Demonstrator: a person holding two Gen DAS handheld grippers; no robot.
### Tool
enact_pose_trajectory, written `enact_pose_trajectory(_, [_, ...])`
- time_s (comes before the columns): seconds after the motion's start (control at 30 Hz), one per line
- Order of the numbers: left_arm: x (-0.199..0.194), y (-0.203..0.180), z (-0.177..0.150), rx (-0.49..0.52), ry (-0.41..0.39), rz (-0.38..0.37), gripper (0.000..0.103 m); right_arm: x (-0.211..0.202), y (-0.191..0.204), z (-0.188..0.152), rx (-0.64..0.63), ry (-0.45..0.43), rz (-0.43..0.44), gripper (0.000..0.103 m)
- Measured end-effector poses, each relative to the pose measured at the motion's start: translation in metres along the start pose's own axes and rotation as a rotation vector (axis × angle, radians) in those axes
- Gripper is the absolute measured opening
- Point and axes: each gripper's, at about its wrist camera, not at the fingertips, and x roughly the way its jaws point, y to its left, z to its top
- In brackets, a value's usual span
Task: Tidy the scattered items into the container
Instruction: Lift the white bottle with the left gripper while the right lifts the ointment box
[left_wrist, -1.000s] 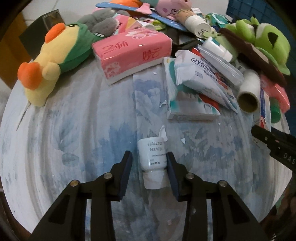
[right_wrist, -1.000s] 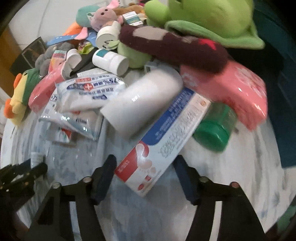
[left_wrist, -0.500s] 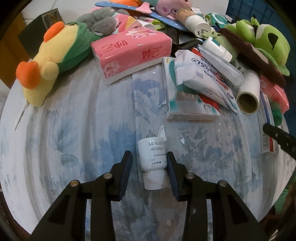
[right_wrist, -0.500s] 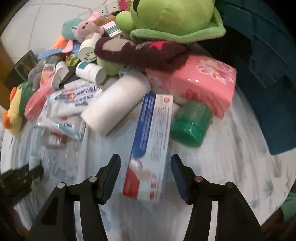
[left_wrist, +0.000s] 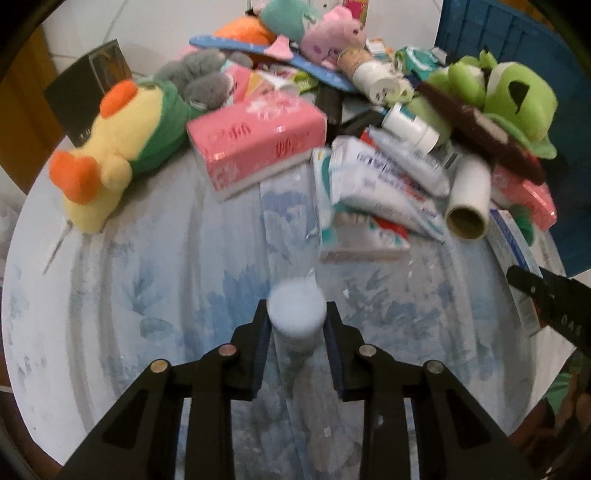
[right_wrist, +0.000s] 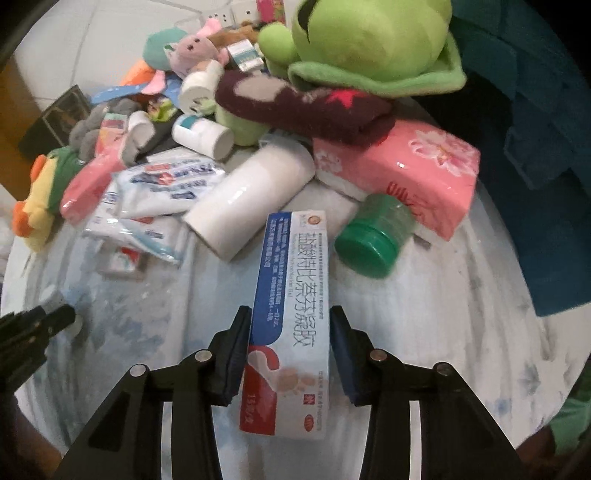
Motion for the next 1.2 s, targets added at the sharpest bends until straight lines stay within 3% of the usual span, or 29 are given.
enact_pose_trajectory(0.13, [-0.04, -0.014, -0.004, 0.018, -0.044, -0.006, 0.027, -0.029, 0.005, -0.003, -0.015, -0.039, 0.011, 0.041])
enact_pose_trajectory(0.5, [-0.075, 0.011, 0.024, 0.021, -0.141, -0.024, 0.022, -0.082, 0.047, 0.021, -0.052, -0.155, 0.014, 0.041])
enact_pose_trajectory(0.67, [-0.068, 0.023, 0.021, 0.008, -0.098, -0.032, 0.023, -0.082, 0.054, 0.024, -0.058, -0.157, 0.019, 0.041])
enact_pose_trajectory(0.77, [-0.047, 0.029, 0.018, -0.022, -0.041, -0.042, 0.028, -0.073, 0.056, 0.019, -0.06, -0.133, 0.03, 0.041])
enact_pose_trajectory(0.9, [-0.019, 0.029, 0.019, -0.052, 0.022, -0.097, 0.029, -0.055, 0.056, 0.011, -0.067, -0.088, 0.05, 0.041])
enact_pose_trajectory(0.97, [-0.009, 0.023, 0.021, -0.056, 0.033, -0.089, 0.029, -0.047, 0.055, 0.009, -0.07, -0.074, 0.056, 0.041])
enact_pose_trajectory(1.0, [-0.005, 0.021, 0.022, -0.056, 0.027, -0.088, 0.032, -0.044, 0.054, 0.009, -0.071, -0.068, 0.059, 0.041])
enact_pose_trajectory(1.07, [-0.003, 0.016, 0.023, -0.054, 0.015, -0.085, 0.058, -0.037, 0.051, 0.009, -0.071, -0.056, 0.066, 0.041])
enact_pose_trajectory(1.13, [-0.001, 0.011, 0.024, -0.052, 0.008, -0.083, 0.065, -0.03, 0.048, 0.009, -0.072, -0.044, 0.071, 0.041])
enact_pose_trajectory(1.2, [0.0, 0.009, 0.024, -0.05, 0.011, -0.076, 0.065, -0.025, 0.046, 0.01, -0.074, -0.032, 0.08, 0.041])
